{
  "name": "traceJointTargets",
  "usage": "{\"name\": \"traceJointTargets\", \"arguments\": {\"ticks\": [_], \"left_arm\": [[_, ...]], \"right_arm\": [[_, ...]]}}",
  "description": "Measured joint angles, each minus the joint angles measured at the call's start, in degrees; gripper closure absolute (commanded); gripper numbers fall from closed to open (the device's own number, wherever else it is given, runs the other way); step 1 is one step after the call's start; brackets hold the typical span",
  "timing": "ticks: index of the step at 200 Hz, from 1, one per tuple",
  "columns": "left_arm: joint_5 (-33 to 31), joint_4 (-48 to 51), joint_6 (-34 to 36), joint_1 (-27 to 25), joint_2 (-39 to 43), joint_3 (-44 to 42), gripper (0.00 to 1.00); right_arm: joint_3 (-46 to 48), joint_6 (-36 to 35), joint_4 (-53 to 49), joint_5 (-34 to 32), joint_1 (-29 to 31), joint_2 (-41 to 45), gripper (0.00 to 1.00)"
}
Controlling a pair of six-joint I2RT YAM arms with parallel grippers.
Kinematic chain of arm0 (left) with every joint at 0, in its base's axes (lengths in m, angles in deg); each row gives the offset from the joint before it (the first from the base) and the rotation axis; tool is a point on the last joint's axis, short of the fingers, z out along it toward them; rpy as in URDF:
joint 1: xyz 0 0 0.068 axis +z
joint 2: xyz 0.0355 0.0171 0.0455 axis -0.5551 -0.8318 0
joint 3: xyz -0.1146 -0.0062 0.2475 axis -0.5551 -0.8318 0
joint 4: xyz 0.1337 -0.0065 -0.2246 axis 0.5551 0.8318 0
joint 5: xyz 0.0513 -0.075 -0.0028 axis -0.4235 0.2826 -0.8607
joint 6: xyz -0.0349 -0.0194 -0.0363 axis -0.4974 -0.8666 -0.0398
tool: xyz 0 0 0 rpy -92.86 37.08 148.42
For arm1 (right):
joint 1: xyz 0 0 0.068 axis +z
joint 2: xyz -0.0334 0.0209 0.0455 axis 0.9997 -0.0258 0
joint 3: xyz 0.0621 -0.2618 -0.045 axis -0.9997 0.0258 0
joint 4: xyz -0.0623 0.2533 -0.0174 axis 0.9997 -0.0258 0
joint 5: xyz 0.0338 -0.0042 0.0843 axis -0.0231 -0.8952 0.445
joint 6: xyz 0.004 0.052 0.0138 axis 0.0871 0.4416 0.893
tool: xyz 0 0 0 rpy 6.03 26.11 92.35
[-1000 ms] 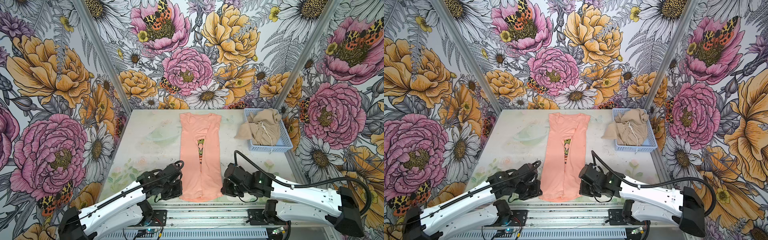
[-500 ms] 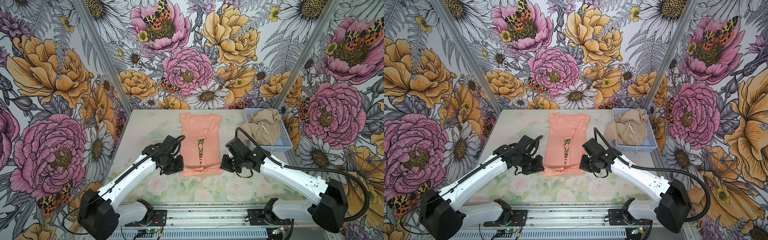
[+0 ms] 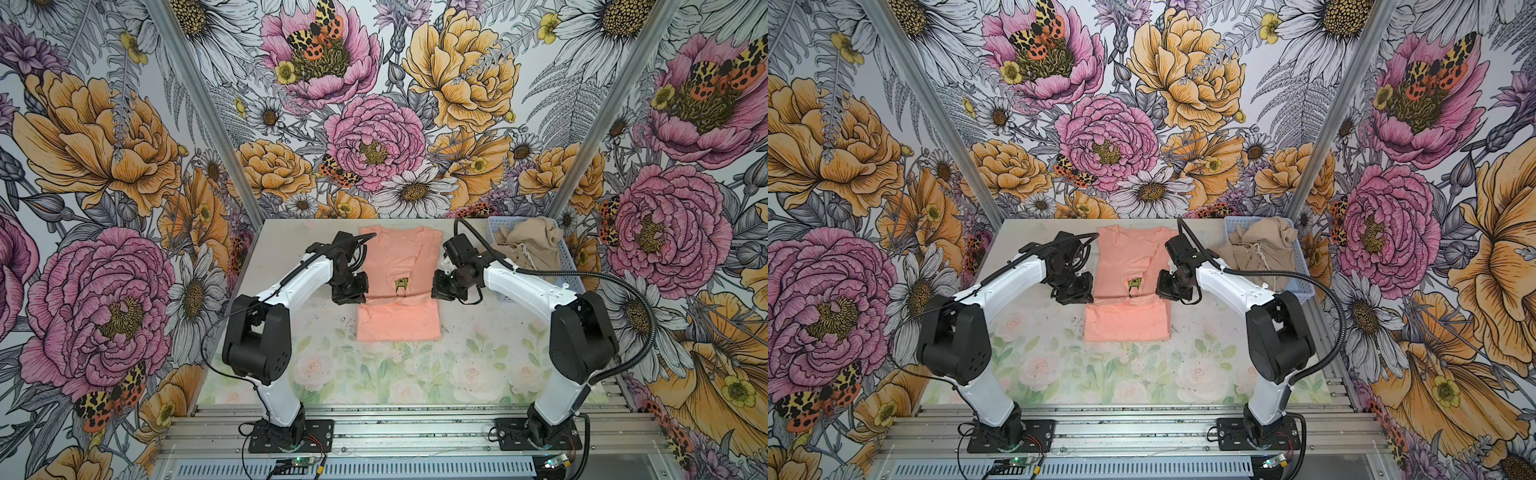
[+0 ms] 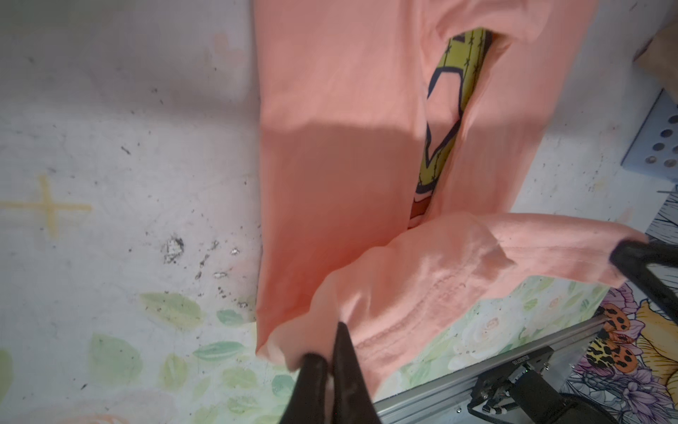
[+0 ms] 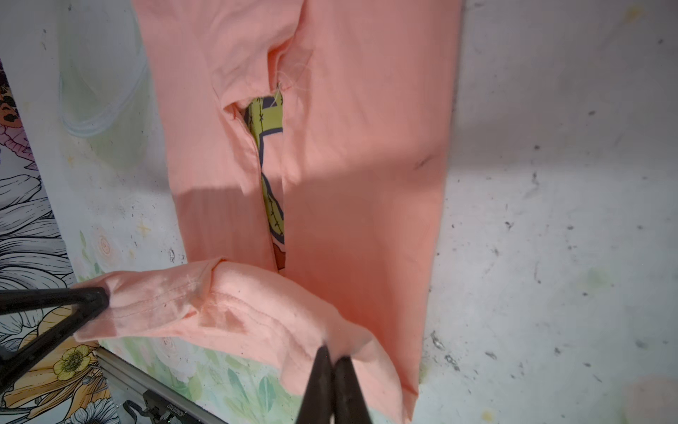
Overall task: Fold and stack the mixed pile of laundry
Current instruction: 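Lift the near hem with both grippers and fold it toward the collar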
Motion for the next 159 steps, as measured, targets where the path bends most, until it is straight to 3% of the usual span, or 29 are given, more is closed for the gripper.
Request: {"name": "traceJointTargets", "arguments": {"ticks": [60, 159], "left_arm": [[0.6, -0.2, 2.5, 2.0, -12.2, 10.6, 1.0], [0.6, -0.1, 3.4, 2.4, -17.7, 17.7, 1.0]], "right_arm": [[-6.1, -3.1, 0.2, 1.7, -4.1, -6.8, 1.0], [-10.2, -4.6, 0.5, 1.4, -5.3, -12.6, 1.0]]}}
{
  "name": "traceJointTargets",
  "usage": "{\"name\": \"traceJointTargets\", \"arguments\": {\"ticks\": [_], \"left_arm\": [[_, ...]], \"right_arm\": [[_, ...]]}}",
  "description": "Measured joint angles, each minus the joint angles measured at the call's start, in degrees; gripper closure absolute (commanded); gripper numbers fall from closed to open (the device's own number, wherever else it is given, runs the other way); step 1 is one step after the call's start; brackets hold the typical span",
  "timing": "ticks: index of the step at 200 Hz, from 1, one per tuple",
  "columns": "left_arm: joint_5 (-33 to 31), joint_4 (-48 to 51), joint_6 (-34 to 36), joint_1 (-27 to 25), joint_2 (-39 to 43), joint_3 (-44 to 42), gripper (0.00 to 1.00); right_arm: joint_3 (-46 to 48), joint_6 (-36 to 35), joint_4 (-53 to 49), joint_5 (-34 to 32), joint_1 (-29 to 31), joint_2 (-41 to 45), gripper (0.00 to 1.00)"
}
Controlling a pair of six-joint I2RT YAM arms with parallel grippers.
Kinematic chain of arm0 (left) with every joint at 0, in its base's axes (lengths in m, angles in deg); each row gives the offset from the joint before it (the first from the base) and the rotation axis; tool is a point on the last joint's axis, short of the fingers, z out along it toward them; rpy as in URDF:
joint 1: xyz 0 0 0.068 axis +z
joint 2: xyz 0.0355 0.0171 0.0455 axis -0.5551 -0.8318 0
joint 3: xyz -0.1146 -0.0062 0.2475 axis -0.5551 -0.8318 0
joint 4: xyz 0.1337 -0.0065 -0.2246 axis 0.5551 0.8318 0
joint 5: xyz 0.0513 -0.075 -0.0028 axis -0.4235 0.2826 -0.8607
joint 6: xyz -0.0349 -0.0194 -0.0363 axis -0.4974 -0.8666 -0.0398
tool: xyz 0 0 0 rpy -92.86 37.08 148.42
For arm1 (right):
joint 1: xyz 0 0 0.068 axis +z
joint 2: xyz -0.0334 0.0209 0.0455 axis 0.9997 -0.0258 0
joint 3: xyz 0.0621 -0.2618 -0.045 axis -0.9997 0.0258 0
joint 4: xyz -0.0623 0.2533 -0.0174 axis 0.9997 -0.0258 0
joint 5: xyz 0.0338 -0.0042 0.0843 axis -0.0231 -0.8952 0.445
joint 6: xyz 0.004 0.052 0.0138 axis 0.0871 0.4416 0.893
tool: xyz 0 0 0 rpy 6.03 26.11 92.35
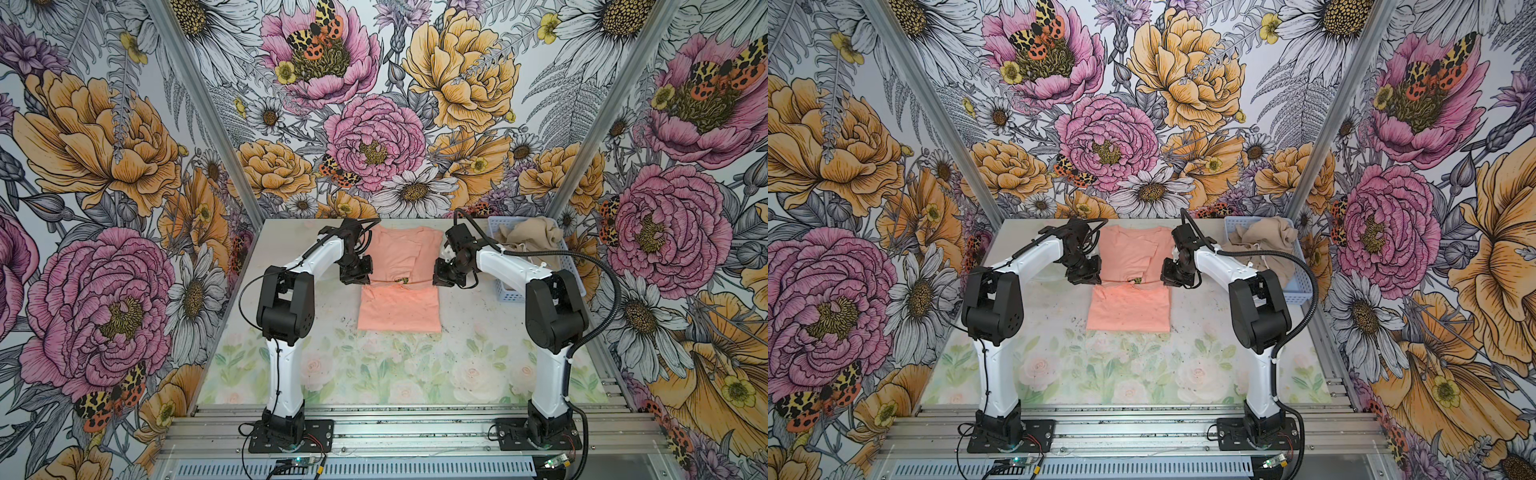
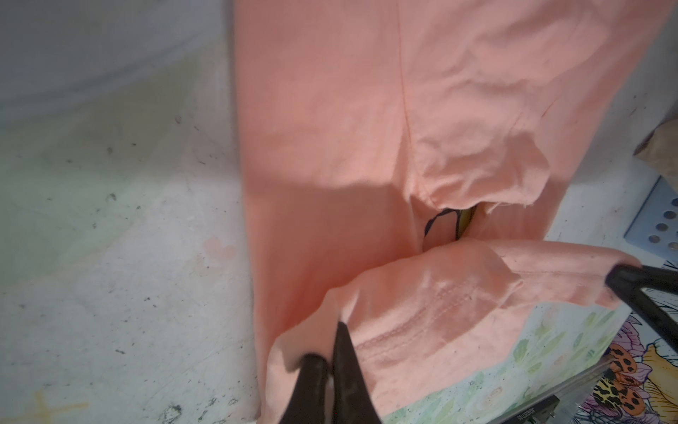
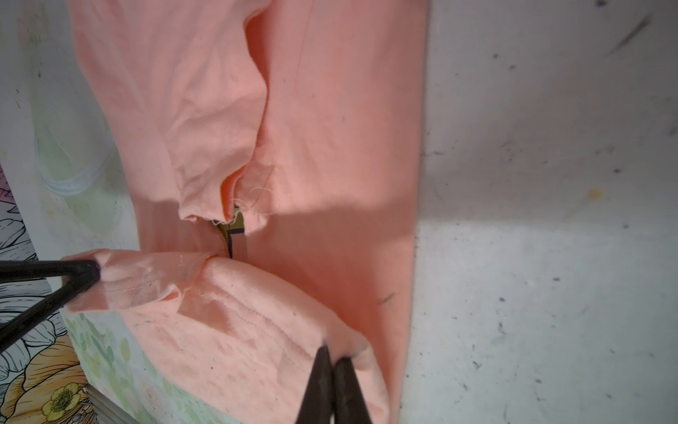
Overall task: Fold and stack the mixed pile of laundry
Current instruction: 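Lift the near hem with both grippers and fold it toward the collar, then open both grippers to release the hem and press the fold flat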
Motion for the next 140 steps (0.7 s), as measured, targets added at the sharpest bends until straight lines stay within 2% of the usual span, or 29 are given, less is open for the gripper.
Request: {"name": "traceJointTargets", "arguments": {"ticks": [35, 62, 76, 91, 98, 114, 140], "left_arm": [[0.0, 0.0, 0.2, 0.1, -1.8, 0.9, 1.0], [-0.3, 0.0, 0.6, 0.2, -3.1, 0.9, 0.8], [-0.9, 0.0, 0.7, 0.3, -3.2, 0.9, 0.68], [-1.4, 0.0, 0.4, 0.5, -3.2, 1.3, 0.64], [-1.8, 0.0, 0.4, 0.6, -3.2, 1.6, 0.61], [-2.9, 0.0, 0.4, 0.9, -2.8, 1.7, 0.53], [-4.9, -0.1, -0.1, 1.1, -0.1, 1.0, 0.5]], "right_arm": [[0.0, 0.0, 0.0, -0.4, -0.2, -1.2, 1.0], [-0.7, 0.0, 0.1, -0.6, -0.4, -1.7, 1.0], [-1.1, 0.0, 0.3, -0.7, -0.6, -2.1, 0.88], [-1.1, -0.3, 0.3, -0.8, -0.7, -2.1, 0.73], [-1.3, -0.5, 0.3, -0.9, -0.8, -2.1, 0.69], [-1.3, -0.1, 0.5, -1.5, -0.8, -1.8, 0.61], [0.3, -0.4, 0.9, -2.6, -0.6, 0.8, 0.56]]}}
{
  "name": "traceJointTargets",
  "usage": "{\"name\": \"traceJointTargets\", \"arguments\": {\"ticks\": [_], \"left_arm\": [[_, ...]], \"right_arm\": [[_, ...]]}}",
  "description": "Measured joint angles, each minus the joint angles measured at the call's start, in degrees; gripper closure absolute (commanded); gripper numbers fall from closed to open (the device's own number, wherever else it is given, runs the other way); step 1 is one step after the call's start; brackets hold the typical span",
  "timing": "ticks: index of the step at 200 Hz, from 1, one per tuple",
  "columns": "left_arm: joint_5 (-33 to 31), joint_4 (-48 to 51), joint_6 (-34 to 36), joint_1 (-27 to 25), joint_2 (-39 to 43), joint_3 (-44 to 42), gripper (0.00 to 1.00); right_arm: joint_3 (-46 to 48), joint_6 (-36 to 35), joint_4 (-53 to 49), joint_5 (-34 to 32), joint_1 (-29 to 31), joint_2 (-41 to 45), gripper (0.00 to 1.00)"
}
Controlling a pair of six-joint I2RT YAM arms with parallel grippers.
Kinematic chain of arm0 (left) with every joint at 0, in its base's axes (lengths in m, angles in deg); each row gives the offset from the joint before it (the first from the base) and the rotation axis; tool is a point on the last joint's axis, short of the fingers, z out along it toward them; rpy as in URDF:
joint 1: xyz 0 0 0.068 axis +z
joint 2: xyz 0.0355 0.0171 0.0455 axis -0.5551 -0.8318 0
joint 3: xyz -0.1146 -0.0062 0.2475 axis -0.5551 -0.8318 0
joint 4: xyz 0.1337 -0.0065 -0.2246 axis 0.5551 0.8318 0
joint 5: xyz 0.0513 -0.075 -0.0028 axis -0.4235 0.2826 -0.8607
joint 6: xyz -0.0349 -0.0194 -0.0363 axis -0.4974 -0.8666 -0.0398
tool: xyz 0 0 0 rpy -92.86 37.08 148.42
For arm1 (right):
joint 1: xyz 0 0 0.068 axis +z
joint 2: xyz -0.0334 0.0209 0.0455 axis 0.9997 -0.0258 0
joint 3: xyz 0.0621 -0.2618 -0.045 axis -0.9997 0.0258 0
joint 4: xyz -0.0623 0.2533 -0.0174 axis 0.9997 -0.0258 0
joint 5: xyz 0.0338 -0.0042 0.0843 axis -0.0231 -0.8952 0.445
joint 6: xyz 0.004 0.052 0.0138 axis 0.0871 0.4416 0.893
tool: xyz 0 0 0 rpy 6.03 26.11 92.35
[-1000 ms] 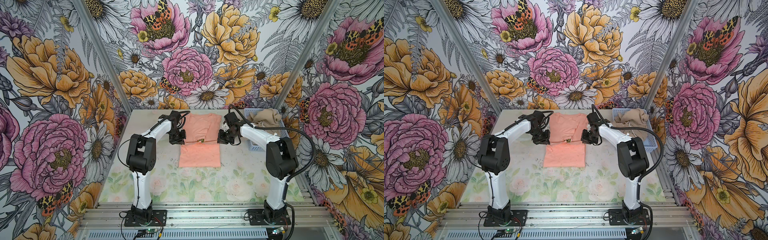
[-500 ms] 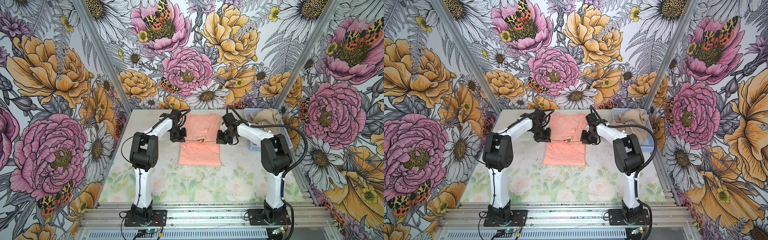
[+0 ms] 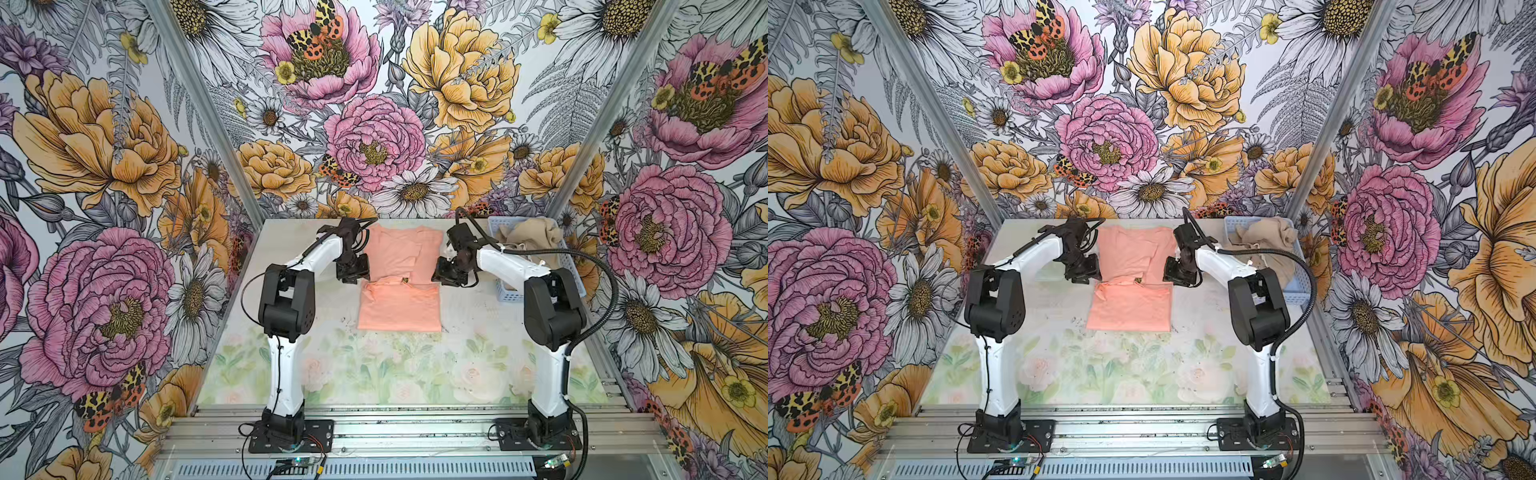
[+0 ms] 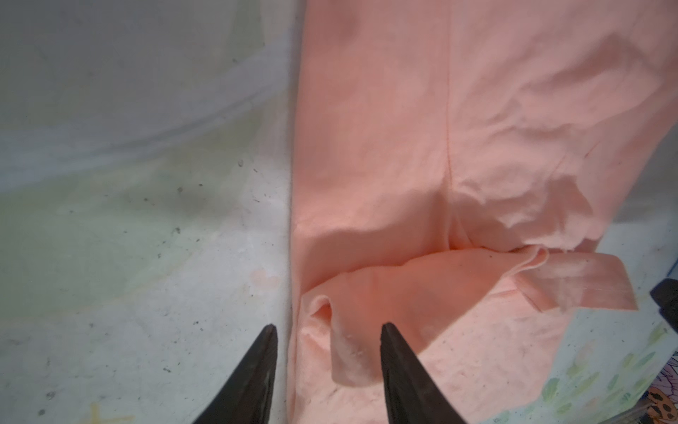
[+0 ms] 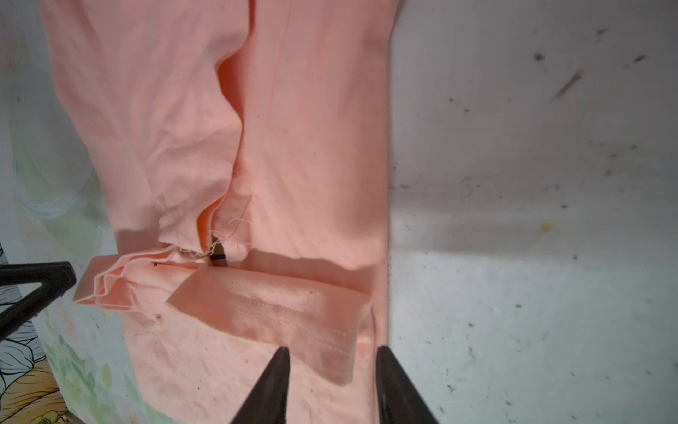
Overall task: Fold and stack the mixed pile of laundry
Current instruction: 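Open both grippers to release the hem and press the fold flat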
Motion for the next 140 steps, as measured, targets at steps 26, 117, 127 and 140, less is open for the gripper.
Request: {"name": "traceJointTargets", "arguments": {"ticks": [26, 117, 127, 140], "left_arm": [[-1.5, -0.7, 0.0, -0.2, 6.9, -4.4, 0.49], [0.8, -8.1, -1.4, -9.8, 9.5, -19.4, 0.5], [0.9, -9.0, -1.6, -9.9, 8.7, -19.4, 0.5], [0.8, -9.7, -1.6, -9.7, 7.9, -19.2, 0.5]], "right_arm": [[4.2, 0.2, 0.5, -0.4, 1.4, 5.4, 0.57], [11.8, 2.8, 8.9, 1.5, 10.3, 3.1, 0.59], [11.8, 2.8, 9.4, 1.5, 10.2, 2.3, 0.59], [11.6, 2.8, 9.6, 1.3, 10.0, 1.5, 0.59]]}}
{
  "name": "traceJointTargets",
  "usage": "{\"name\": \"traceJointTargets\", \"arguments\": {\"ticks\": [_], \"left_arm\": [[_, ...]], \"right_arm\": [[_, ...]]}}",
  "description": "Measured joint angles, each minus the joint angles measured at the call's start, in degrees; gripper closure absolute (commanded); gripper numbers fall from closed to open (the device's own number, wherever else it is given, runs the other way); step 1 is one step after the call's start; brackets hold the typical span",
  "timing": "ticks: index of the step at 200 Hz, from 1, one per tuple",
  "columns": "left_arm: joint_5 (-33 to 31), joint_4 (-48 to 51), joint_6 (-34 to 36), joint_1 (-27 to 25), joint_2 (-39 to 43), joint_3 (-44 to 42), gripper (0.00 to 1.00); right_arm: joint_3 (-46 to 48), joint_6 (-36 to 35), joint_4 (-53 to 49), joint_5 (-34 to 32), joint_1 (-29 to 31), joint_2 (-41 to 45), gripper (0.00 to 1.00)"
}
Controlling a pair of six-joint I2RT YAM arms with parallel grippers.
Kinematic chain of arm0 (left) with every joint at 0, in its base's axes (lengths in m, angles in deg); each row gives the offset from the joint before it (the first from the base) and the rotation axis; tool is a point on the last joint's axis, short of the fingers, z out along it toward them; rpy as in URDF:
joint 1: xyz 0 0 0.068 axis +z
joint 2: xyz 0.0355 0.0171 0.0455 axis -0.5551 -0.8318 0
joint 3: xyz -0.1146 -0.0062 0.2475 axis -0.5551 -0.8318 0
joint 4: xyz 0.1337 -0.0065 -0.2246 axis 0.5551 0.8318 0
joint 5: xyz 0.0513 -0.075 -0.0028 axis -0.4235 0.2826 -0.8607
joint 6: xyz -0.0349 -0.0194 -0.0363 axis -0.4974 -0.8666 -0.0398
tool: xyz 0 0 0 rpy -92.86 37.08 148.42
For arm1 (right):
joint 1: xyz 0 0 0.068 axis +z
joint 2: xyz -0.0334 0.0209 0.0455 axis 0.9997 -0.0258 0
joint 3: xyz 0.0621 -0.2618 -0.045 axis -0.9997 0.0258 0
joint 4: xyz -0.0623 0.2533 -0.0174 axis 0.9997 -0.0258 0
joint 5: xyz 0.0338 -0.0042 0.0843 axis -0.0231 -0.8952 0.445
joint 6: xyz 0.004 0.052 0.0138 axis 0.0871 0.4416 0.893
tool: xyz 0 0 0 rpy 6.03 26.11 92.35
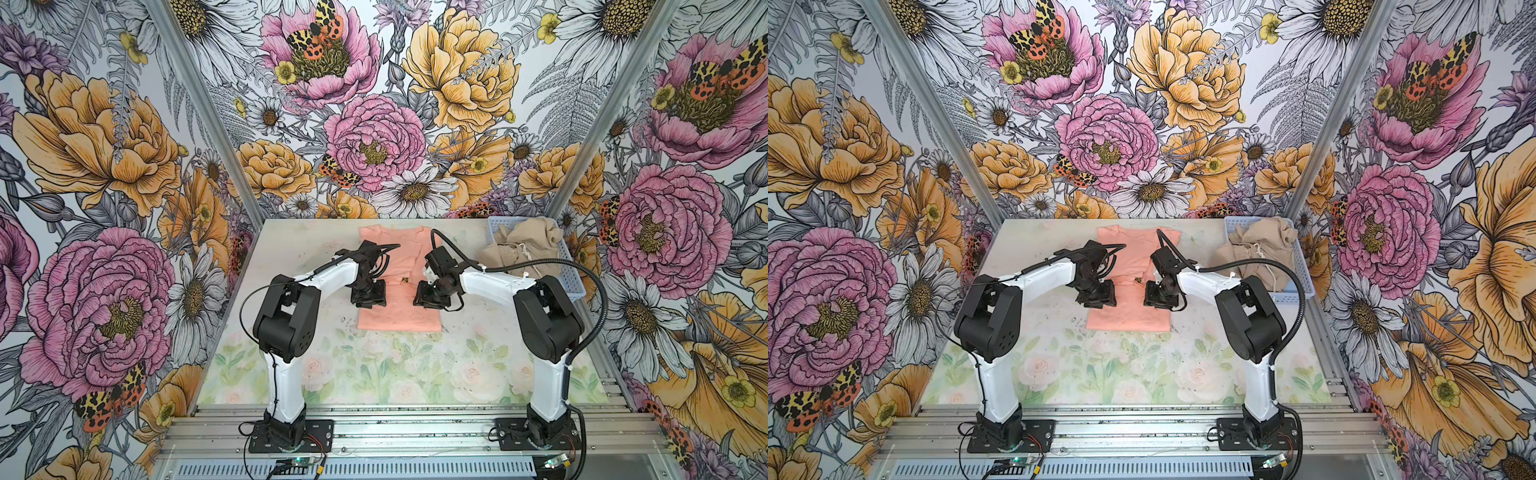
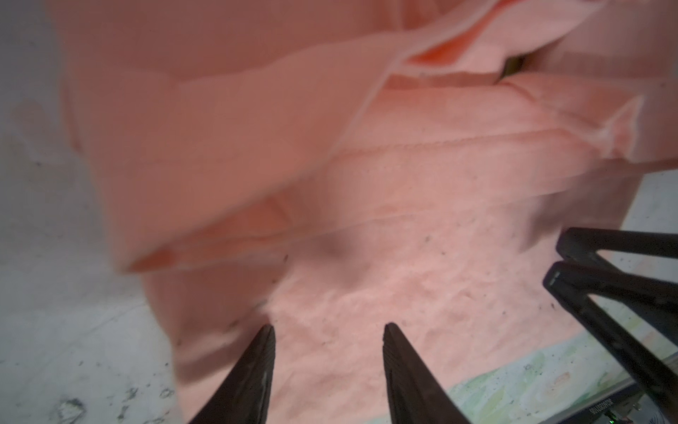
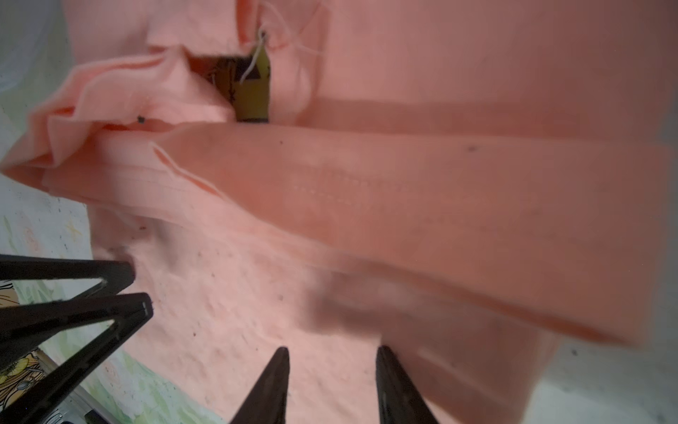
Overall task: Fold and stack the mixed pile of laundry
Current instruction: 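Open both grippers to release the hem and press the fold flat, then move both grippers to the folded shirt's edge nearest the robot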
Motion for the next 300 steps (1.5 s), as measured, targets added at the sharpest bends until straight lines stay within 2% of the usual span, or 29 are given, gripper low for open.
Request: {"name": "traceJointTargets", "arguments": {"ticks": [64, 143, 169, 196, 245, 300], "left_arm": [[-0.3, -1.0, 0.1, 1.8, -4.0, 5.2, 0.51], [-2.7, -2.1, 0.2, 6.6, -9.9, 18.8, 0.51], [-3.5, -2.5, 0.2, 7.9, -9.8, 21.3, 0.5], [-4.3, -2.9, 0.2, 8.4, -8.2, 19.6, 0.51], [-4.9, -2.5, 0.6, 4.7, -1.7, 12.7, 0.51], [-2.8, -2.7, 1.8, -1.9, -5.2, 14.0, 0.51]], "right_arm": [[-4.6, -0.1, 1.5, -0.9, -1.4, -3.4, 0.59], [-17.5, -0.3, 3.2, -2.5, -5.1, -10.6, 0.59], [-18.3, -0.3, 3.3, -3.3, -6.0, -10.6, 0.59], [-15.9, -0.7, 3.8, -4.1, -6.7, -8.8, 0.58], [-8.6, -0.7, 3.6, -3.9, -6.3, -1.2, 0.58], [-9.8, -0.2, 4.0, -1.7, -4.3, -3.9, 0.59]]}}
